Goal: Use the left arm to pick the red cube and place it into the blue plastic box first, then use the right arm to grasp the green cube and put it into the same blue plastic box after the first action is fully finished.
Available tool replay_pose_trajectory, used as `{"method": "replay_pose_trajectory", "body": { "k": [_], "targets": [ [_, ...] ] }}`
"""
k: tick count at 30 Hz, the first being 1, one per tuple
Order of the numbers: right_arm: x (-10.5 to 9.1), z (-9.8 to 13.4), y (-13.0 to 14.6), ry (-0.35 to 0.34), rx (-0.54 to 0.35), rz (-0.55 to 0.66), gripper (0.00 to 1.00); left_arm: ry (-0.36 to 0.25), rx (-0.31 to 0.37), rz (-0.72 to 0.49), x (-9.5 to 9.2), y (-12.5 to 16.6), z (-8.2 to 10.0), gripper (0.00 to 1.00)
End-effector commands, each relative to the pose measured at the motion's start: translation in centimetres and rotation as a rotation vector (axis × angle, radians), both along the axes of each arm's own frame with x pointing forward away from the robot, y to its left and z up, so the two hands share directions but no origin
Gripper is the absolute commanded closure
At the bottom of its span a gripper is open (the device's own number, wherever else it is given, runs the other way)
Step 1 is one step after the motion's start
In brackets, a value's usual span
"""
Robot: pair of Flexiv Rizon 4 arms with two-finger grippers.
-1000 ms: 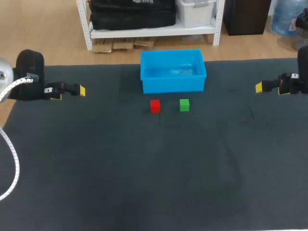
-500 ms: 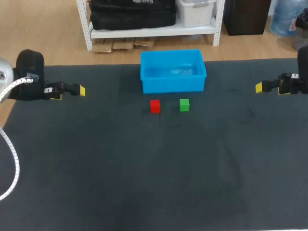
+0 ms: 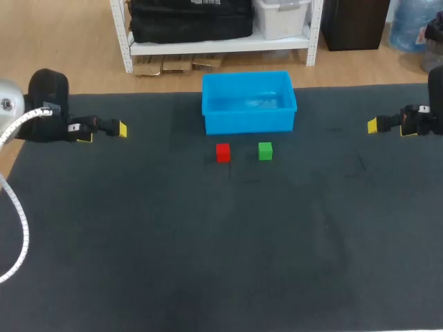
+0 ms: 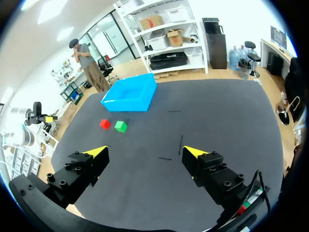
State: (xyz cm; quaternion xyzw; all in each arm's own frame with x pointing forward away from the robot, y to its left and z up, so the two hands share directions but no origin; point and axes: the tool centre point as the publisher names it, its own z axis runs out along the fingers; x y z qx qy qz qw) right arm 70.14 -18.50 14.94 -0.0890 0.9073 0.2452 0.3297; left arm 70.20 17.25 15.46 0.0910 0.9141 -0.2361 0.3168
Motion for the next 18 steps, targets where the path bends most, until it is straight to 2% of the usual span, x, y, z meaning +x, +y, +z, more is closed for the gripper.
{"method": "replay_pose_trajectory", "body": {
  "k": [1,12,18],
  "targets": [
    [-0.1,0.0,0.0,0.0,-0.001,0.0,0.0,0.031,0.034,0.014,1.2,-1.0,0.5,0.0],
    [-0.1,0.0,0.0,0.0,-0.001,0.0,0.0,0.075,0.073,0.016,2.9,-3.4,1.2,0.0],
    [-0.1,0.0,0.0,0.0,-0.001,0.0,0.0,0.105,0.117,0.01,3.8,-4.9,1.0,0.0]
  ]
}}
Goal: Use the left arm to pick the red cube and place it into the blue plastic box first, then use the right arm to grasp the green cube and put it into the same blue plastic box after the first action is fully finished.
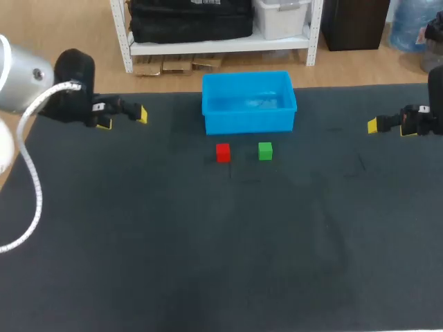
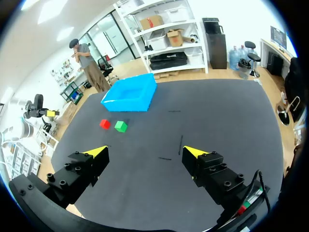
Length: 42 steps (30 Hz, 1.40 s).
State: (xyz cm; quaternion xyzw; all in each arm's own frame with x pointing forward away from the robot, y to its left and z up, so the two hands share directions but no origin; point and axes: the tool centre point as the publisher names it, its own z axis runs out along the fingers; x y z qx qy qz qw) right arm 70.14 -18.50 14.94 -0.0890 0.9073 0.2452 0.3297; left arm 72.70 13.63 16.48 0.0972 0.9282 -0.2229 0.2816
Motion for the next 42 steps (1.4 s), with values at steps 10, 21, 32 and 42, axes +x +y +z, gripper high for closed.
{"method": "replay_pose_trajectory", "body": {
  "k": [10,21,32,42],
  "targets": [
    [-0.1,0.0,0.0,0.0,-0.001,0.0,0.0,0.055,0.12,0.059,2.9,-3.1,0.0,0.0],
    [-0.1,0.0,0.0,0.0,-0.001,0.0,0.0,0.155,0.266,0.1,4.4,-5.4,0.2,0.0],
    [-0.1,0.0,0.0,0.0,-0.001,0.0,0.0,0.187,0.329,0.097,5.9,-7.4,0.6,0.0],
    [-0.1,0.0,0.0,0.0,-0.001,0.0,0.0,0.206,0.347,0.094,6.9,-8.8,0.3,0.0]
  ]
}}
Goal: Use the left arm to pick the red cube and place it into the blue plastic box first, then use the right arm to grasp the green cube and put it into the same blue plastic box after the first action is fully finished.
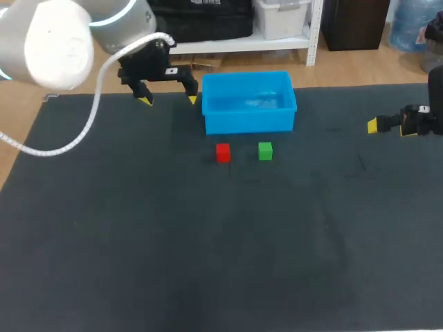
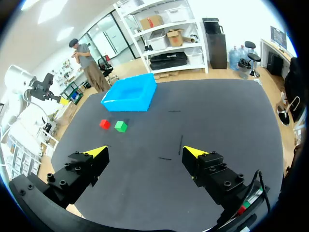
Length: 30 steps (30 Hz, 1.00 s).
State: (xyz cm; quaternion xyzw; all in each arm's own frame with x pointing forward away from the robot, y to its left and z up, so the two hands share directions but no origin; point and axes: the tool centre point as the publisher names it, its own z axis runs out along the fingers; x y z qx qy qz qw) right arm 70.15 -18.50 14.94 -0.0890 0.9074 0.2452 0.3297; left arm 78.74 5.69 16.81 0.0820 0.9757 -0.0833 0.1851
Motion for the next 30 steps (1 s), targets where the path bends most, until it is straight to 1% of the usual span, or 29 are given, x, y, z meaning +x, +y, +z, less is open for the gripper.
{"method": "replay_pose_trajectory", "body": {
  "k": [1,13,19,27,30],
  "targets": [
    [-0.1,0.0,0.0,0.0,-0.001,0.0,0.0,0.022,0.059,0.017,1.0,-1.1,-0.1,0.0],
    [-0.1,0.0,0.0,0.0,-0.001,0.0,0.0,0.053,0.061,0.008,2.1,-3.1,-0.6,0.0],
    [-0.1,0.0,0.0,0.0,-0.001,0.0,0.0,0.083,0.056,0.021,2.4,-4.0,-0.9,0.0],
    [-0.1,0.0,0.0,0.0,-0.001,0.0,0.0,0.108,0.076,0.028,2.8,-5.3,-1.1,0.0],
    [-0.1,0.0,0.0,0.0,-0.001,0.0,0.0,0.117,0.079,0.037,3.1,-5.8,-1.5,0.0]
  ]
}}
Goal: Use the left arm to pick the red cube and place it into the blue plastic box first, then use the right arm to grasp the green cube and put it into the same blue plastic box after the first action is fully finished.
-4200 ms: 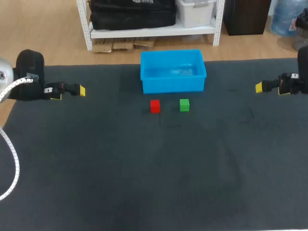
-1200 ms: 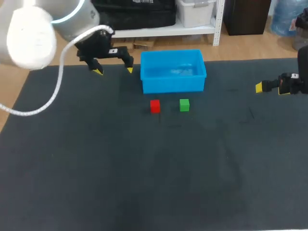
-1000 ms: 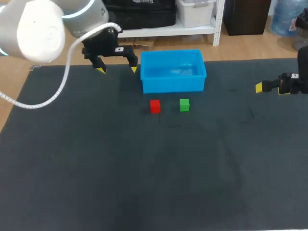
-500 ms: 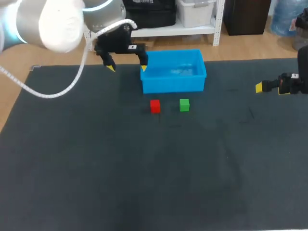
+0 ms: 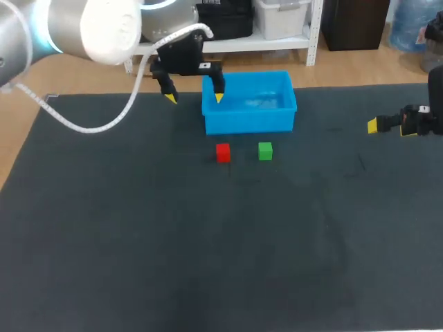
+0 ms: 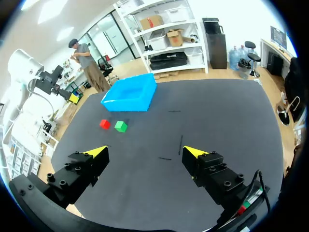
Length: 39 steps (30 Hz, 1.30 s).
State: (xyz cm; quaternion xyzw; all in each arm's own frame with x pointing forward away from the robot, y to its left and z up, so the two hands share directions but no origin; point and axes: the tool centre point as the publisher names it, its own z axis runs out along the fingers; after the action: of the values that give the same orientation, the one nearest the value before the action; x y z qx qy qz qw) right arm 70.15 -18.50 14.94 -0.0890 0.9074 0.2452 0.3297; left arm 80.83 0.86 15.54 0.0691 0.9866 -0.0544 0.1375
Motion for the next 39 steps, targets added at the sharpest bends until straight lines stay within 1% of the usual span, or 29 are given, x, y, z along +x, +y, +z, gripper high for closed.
{"method": "replay_pose_trajectory", "body": {
  "k": [1,11,17,34,39],
  "targets": [
    [-0.1,0.0,0.0,0.0,-0.001,0.0,0.0,0.025,0.029,0.008,1.1,-1.1,-0.4,0.0],
    [-0.1,0.0,0.0,0.0,-0.001,0.0,0.0,0.058,0.054,0.035,1.3,-2.6,-1.5,0.0],
    [-0.1,0.0,0.0,0.0,-0.001,0.0,0.0,0.075,0.065,0.04,0.9,-3.2,-2.5,0.0],
    [-0.1,0.0,0.0,0.0,-0.001,0.0,0.0,0.118,0.079,0.059,0.5,-3.7,-5.1,0.0],
    [-0.1,0.0,0.0,0.0,-0.001,0.0,0.0,0.134,0.073,0.072,0.4,-3.7,-6.3,0.0]
  ]
}}
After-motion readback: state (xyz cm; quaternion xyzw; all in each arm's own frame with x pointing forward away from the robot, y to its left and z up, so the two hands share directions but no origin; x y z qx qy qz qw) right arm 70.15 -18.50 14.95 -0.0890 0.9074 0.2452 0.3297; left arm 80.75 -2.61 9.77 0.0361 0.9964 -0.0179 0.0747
